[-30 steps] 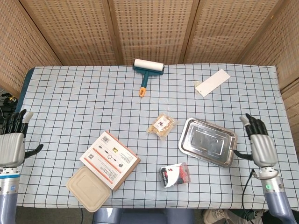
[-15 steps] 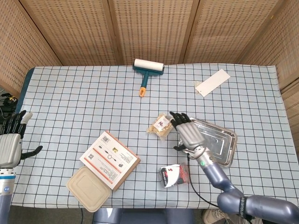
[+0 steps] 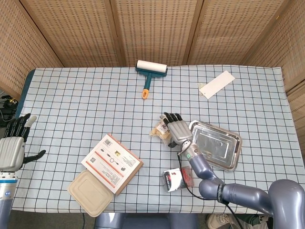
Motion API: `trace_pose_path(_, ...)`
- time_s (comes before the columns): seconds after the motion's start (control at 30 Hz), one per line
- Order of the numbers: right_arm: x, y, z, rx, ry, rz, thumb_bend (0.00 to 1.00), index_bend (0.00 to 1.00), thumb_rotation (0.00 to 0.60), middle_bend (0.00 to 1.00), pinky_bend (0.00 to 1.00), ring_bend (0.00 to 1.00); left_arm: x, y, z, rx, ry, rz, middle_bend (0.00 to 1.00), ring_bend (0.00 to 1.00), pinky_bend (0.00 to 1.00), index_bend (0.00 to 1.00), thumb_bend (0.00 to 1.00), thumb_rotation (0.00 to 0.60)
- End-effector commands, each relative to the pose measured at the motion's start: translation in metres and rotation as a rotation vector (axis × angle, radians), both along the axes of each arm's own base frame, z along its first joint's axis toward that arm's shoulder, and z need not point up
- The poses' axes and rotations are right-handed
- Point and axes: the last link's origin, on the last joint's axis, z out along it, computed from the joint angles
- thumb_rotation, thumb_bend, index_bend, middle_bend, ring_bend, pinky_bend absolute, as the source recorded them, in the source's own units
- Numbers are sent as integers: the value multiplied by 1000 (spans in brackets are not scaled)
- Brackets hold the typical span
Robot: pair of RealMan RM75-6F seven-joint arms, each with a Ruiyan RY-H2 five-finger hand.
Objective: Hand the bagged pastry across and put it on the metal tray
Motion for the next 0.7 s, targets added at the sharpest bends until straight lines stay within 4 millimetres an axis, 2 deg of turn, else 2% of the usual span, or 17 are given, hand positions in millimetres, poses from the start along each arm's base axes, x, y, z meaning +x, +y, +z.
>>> trace_pose_path(0.03, -2, -2, -7, 15, -1, -14, 121, 0, 600, 0, 0, 0, -1, 1, 0, 0, 0, 10, 0, 0, 0, 0, 35, 600)
trace_pose_path(0.17, -2, -6, -15, 15, 4, -14, 120, 12, 600, 0, 0, 0, -1, 2, -1, 0, 0, 13, 0, 0, 0, 0, 35, 600)
trace_pose_path(0.23, -1, -9, -19, -15, 2, -8, 119, 85, 600, 3, 15, 0, -1, 2, -1, 1, 0, 13, 0, 0, 0, 0, 35, 600)
trace_pose_path(0.3, 1, -11, -21, -54, -2, 12, 120, 242, 600, 85, 99, 41, -1, 2, -1, 2, -2, 14, 0, 0, 0, 0, 35, 600)
trace_pose_path(0.33, 1, -11, -22, -67, -2, 21, 123, 348, 600, 177, 186, 110, -1, 2, -1, 3, -3, 14, 0, 0, 0, 0, 35, 600)
trace_pose_path(0.43, -1, -11, -24, -91, -8, 44, 131, 547, 600, 382, 399, 315, -2, 3, -1, 2, -7, 17, 0, 0, 0, 0, 35, 600)
trace_pose_path(0.57, -5, -10, -23, -103, -19, 48, 137, 658, 600, 467, 567, 412, -1, 3, -1, 2, -9, 12, 0, 0, 0, 0, 35, 600)
trace_pose_path(0.7, -4, -8, -16, -115, -40, 67, 140, 690, 600, 484, 608, 429, 0, 2, -2, 2, -9, 9, 0, 0, 0, 0, 35, 600)
